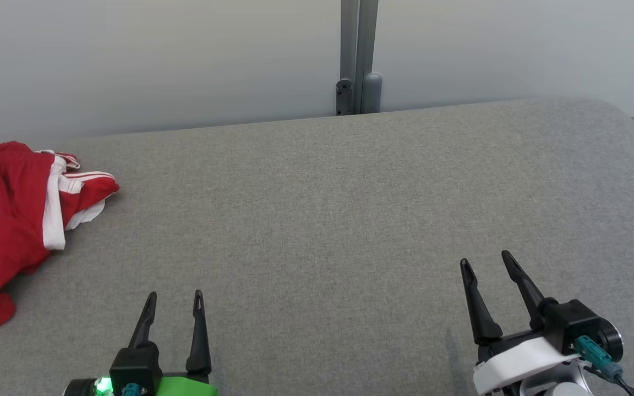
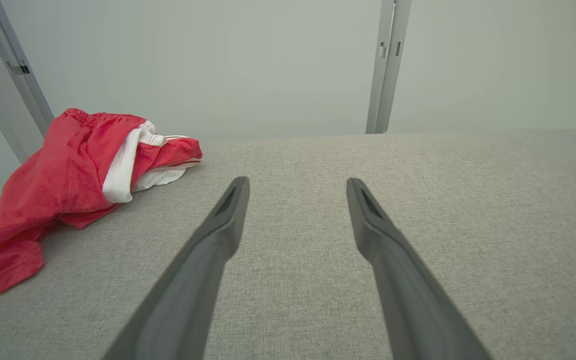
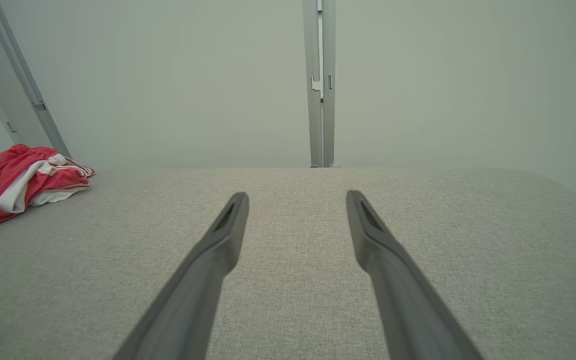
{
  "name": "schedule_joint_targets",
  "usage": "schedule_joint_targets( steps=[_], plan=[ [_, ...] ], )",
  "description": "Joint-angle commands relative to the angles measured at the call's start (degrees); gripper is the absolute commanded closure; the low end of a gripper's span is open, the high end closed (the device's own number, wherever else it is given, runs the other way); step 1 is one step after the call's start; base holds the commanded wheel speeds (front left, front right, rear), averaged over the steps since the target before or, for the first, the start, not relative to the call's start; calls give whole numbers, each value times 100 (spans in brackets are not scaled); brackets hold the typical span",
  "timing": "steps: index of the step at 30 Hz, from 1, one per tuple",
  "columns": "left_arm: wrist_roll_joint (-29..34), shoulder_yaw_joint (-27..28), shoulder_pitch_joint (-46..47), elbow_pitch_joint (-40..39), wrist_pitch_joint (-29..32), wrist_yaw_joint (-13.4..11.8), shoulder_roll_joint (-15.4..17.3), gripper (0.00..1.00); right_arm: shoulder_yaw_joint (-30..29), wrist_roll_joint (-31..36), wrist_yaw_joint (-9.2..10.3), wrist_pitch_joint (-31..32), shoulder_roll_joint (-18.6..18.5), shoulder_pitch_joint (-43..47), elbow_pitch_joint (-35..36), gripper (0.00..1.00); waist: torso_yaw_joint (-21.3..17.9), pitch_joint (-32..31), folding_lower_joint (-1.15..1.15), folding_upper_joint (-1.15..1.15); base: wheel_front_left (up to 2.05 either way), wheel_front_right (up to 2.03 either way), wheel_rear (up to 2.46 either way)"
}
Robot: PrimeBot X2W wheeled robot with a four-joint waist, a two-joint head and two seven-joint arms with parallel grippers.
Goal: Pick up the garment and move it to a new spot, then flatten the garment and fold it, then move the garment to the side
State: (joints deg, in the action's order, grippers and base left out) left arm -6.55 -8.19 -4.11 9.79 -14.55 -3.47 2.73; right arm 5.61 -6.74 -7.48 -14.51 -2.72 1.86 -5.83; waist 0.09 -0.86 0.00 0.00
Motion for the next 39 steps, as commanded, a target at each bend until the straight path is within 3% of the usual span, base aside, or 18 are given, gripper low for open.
schedule_joint_targets(
  steps=[1,27,32,39],
  plan=[
    [136,-17,-83,3,-39,-41,43,0,16,119,-2,-52,-27,60,21,0,-2,2,0,0,0,0,0],
    [272,-67,-3,70,-63,-61,37,0,-55,226,-2,-73,-27,93,58,0,96,57,0,0,0,0,0],
    [288,-82,81,55,-63,-61,36,0,-72,224,-1,-73,-26,93,73,0,433,59,0,0,0,0,0],
    [319,-33,118,-28,-62,-92,48,0,-17,206,-1,-73,-26,83,131,0,1344,65,0,0,0,0,0]
  ],
)
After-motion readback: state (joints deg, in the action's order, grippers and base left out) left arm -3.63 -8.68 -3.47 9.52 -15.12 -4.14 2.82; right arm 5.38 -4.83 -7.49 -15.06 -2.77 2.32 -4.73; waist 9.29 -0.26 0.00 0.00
